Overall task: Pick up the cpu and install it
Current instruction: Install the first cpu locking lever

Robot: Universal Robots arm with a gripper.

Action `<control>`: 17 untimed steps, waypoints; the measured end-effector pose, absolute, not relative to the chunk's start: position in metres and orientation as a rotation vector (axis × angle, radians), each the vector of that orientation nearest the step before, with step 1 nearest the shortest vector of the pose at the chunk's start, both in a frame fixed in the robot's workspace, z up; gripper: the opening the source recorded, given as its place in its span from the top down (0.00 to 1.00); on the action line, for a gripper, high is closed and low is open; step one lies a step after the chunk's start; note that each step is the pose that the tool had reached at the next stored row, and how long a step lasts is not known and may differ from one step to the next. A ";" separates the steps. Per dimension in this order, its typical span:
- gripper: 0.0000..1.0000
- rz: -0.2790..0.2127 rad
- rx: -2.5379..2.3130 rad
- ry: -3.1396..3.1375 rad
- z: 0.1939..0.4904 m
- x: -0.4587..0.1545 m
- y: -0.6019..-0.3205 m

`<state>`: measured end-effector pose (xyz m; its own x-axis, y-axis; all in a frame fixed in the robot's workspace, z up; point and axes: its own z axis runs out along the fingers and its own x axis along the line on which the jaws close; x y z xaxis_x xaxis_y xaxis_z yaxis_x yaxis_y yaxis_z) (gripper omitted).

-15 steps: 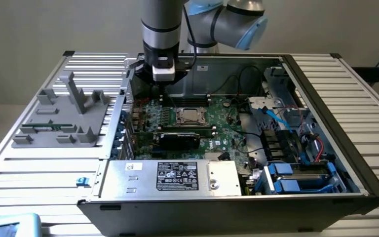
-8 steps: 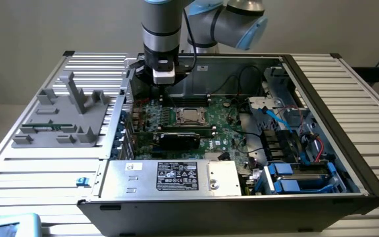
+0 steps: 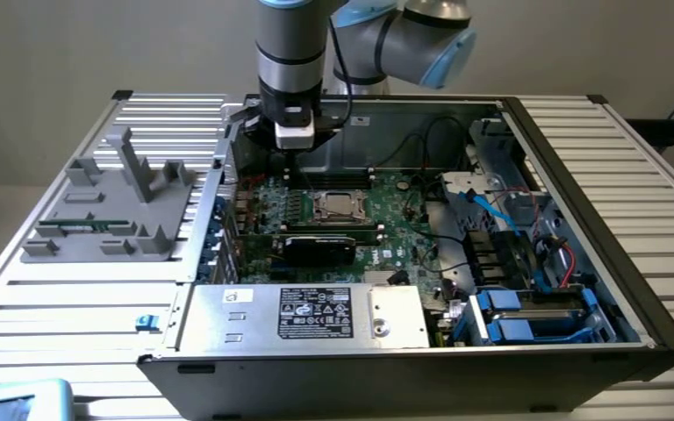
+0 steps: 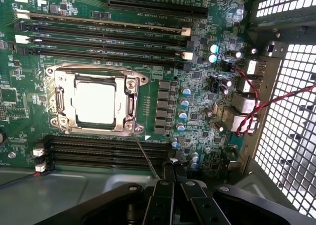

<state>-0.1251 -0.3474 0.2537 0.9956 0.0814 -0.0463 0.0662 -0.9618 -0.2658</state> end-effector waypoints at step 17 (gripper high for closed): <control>0.88 0.065 -2.849 -0.102 0.254 -0.101 -0.347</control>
